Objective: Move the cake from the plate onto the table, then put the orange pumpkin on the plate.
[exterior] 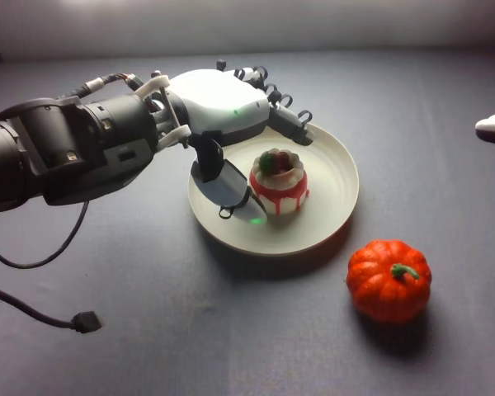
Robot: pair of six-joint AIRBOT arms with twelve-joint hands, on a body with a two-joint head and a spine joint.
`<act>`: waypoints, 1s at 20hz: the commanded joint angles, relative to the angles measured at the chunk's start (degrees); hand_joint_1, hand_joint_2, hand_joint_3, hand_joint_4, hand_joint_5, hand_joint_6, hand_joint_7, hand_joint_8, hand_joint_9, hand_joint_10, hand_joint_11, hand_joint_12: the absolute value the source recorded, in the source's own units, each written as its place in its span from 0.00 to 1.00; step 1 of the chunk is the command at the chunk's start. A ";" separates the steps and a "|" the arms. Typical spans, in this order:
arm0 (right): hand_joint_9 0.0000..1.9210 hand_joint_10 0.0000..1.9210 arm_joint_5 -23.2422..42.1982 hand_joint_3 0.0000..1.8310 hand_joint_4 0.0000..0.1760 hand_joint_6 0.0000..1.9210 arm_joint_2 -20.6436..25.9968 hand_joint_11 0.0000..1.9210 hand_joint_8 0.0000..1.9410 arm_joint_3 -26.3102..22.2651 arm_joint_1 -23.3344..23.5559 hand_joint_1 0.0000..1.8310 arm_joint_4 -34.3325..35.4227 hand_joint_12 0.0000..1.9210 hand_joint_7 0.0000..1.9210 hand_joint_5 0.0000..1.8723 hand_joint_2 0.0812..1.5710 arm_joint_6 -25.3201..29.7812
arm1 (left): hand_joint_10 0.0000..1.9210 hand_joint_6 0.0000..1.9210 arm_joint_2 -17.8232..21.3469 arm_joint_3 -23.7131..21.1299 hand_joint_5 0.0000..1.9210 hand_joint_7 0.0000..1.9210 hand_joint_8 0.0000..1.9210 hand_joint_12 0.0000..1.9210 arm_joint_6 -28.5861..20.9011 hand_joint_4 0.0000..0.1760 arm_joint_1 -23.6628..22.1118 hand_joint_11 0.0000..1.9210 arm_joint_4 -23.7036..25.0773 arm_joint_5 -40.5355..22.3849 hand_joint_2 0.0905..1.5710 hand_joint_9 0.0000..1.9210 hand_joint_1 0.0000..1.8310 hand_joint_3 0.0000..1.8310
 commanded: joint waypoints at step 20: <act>0.18 0.00 6.34 0.00 0.00 0.00 0.45 0.00 0.00 0.73 1.38 0.53 1.23 0.60 0.19 0.19 0.88 1.19 | 0.27 0.34 1.30 0.07 0.59 0.62 0.36 0.57 -0.54 0.02 -0.58 0.40 -5.28 -10.73 0.64 0.57 0.69 0.00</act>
